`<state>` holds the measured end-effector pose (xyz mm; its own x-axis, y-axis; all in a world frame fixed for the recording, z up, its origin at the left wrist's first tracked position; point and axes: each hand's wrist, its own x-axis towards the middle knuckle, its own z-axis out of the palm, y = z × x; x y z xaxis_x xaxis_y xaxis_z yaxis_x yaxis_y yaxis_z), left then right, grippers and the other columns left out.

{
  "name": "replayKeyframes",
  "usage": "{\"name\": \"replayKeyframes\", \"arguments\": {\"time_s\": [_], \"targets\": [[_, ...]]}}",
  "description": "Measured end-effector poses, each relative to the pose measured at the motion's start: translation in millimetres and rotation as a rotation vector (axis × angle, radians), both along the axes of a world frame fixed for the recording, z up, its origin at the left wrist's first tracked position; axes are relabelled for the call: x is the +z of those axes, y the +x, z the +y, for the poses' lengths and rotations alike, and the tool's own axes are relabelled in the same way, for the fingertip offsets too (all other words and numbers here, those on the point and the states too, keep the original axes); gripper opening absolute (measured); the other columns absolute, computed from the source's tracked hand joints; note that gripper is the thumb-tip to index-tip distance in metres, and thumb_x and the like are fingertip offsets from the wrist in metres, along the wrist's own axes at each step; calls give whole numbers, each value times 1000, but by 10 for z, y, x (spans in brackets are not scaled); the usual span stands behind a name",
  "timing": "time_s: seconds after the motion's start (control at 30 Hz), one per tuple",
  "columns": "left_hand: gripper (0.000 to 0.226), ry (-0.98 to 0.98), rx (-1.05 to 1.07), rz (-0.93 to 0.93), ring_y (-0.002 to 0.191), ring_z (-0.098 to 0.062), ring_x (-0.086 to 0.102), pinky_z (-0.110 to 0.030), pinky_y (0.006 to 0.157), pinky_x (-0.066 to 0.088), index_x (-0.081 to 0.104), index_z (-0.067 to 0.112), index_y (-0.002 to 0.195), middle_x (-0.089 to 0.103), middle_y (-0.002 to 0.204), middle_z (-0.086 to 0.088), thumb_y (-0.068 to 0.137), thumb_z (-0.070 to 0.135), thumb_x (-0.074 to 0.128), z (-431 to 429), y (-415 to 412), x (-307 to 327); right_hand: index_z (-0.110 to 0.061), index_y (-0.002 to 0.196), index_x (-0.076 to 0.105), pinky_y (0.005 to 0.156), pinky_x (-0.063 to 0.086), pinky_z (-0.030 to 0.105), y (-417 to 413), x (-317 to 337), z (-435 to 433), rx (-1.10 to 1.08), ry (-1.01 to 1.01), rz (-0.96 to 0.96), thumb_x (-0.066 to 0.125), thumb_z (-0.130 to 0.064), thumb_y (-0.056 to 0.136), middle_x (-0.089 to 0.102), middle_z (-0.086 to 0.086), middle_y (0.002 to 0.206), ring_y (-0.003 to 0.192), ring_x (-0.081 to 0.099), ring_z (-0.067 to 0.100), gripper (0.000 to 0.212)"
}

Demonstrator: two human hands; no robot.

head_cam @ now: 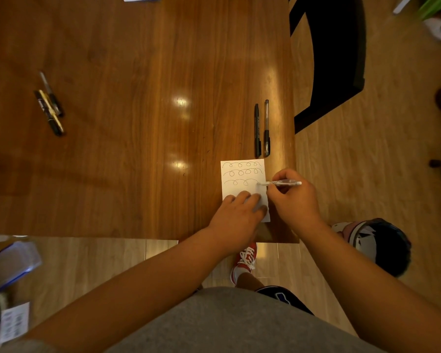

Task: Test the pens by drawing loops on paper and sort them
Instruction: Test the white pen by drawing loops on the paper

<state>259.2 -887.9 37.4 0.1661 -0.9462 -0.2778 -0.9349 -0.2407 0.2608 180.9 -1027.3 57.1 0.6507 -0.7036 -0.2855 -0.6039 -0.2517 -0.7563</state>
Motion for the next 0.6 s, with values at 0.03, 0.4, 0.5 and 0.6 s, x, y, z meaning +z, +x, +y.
{"name": "replayKeyframes", "arguments": {"time_s": [0.03,0.4,0.5,0.6], "targets": [[55,-6,1,10,135,-31,31,-46,107,32,40,20,141,34,149,-10,92,40,54,-5,-2,-2,-31,87,58,57,47,14,3,1,10,3,12,-5,68,-19,88,63,-16,80,72,63,6,16],[56,-21,4,32,138,-30,27,-44,110,30,39,23,142,33,151,-9,92,40,57,-15,-15,-22,-36,87,56,55,46,11,121,-17,-20,-25,21,-15,67,-22,88,62,-20,80,73,63,3,18],[56,-20,3,17,138,-32,29,-45,110,31,40,24,142,34,151,-9,91,40,58,-17,-18,-25,-34,87,57,51,42,8,100,-15,-66,-47,-6,4,67,-24,88,61,-19,77,70,62,3,15],[57,-17,9,17,137,-32,29,-46,109,31,39,25,142,35,150,-9,91,40,58,-27,-21,-21,-30,85,59,54,46,16,57,-13,-98,-65,-3,3,67,-21,87,63,-15,76,69,62,6,12]]}}
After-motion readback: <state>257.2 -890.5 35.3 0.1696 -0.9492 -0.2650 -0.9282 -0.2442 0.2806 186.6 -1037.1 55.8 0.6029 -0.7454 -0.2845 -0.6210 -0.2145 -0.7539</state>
